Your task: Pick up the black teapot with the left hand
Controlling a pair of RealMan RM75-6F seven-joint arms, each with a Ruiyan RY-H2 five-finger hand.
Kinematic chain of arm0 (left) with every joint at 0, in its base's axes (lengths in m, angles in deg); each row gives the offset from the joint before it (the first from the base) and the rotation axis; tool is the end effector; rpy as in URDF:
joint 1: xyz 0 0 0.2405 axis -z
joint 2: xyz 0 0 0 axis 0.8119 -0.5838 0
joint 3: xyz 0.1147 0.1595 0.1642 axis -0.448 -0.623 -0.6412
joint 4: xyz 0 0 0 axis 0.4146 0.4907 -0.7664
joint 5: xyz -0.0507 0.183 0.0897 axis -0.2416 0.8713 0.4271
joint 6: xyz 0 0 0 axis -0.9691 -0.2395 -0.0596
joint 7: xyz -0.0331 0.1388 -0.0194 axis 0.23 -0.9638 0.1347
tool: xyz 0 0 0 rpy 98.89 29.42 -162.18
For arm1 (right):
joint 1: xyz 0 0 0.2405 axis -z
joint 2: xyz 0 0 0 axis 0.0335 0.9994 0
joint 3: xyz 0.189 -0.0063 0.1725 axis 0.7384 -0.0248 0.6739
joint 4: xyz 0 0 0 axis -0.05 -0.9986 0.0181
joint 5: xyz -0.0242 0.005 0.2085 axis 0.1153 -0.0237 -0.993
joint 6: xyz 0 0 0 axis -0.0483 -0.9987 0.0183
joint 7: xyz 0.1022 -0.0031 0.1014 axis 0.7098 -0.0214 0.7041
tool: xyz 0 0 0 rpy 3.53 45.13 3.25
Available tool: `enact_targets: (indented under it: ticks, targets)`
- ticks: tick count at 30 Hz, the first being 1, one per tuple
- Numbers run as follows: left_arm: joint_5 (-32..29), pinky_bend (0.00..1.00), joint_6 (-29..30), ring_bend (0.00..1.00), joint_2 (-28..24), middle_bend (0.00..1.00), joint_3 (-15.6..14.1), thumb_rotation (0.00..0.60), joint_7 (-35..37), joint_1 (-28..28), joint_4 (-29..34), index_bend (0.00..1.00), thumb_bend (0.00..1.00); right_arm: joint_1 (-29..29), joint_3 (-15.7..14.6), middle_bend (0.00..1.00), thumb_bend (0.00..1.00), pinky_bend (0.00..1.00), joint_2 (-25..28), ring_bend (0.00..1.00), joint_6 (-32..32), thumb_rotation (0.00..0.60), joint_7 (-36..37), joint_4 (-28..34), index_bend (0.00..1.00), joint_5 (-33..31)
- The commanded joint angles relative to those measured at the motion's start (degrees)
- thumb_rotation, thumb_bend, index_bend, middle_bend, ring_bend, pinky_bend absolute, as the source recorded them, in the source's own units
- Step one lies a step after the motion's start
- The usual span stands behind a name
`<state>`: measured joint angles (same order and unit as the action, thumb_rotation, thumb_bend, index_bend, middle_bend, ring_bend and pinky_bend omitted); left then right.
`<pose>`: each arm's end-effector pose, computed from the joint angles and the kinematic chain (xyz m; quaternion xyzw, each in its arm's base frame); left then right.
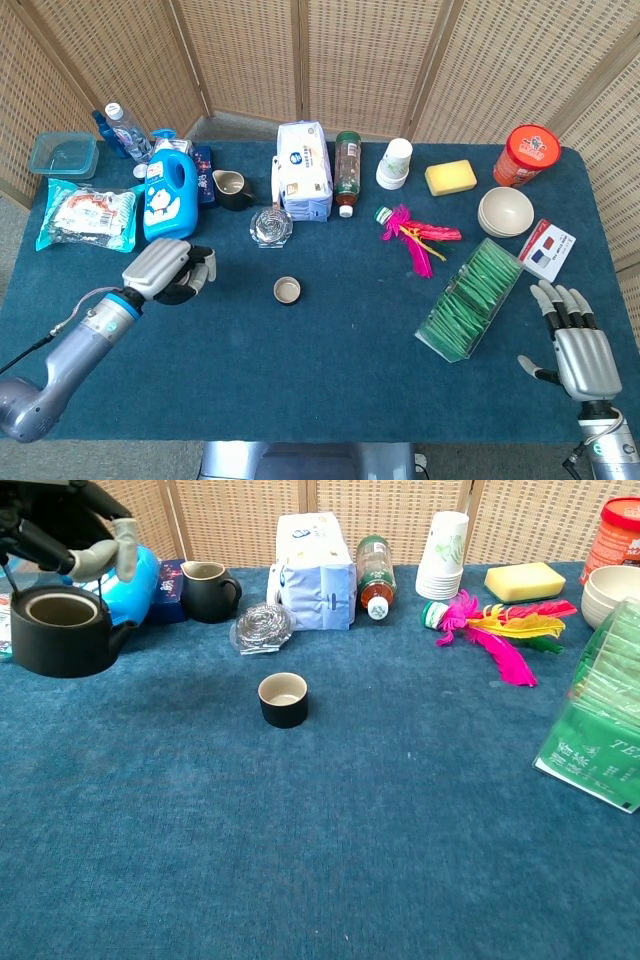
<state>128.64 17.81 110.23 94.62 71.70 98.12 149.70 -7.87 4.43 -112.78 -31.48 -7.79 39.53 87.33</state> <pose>-0.1435 0.3336 0.1028 -0.7021 -0.4787 -0.4098 0.3317 -0.2989 -0.1866 0.1462 0.6121 -0.3828 0.3899 0.5716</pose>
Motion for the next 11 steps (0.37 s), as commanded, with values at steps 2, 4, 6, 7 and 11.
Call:
enact_targets:
  ticks: [2, 4, 6, 7, 11]
  targets:
    - [-2.1, 0.97, -1.1, 0.79, 0.8, 0.76, 1.0, 0.6, -4.4, 1.9, 0.2, 0.63, 0.58, 0.1, 0.1, 0.0, 0.0, 0.0, -0.1, 0.0, -0.1, 0.6, -0.2, 0.0, 0.0, -0.1]
    - [-2.7, 0.97, -1.2, 0.79, 1.1, 0.76, 1.3, 0.6, -5.6, 2.3, 0.3, 0.63, 0.58, 0.1, 0.1, 0.0, 0.0, 0.0, -0.1, 0.0, -0.1, 0.6, -0.2, 0.0, 0.0, -0.3]
    - [-3.4, 0.97, -1.3, 0.78, 1.4, 0.76, 1.4, 0.6, -7.0, 2.8, 0.5, 0.63, 0.58, 0.0, 0.2, 0.0, 0.0, 0.0, -0.1, 0.0, 0.0, 0.6, -0.2, -0.1, 0.0, -0.5]
    - [-3.8, 0.97, -1.4, 0.78, 1.6, 0.76, 1.5, 0.6, -7.7, 3.0, 0.6, 0.63, 0.58, 0.0, 0.3, 0.0, 0.0, 0.0, -0.1, 0.0, 0.0, 0.6, -0.2, -0.1, 0.0, -0.5]
    - [-4.8, 0.97, -1.7, 0.78, 2.0, 0.76, 1.7, 0.6, -9.7, 3.6, 0.8, 0.64, 0.58, 0.0, 0.3, 0.0, 0.0, 0.0, -0.1, 0.0, 0.1, 0.6, -0.4, -0.2, 0.0, -0.7]
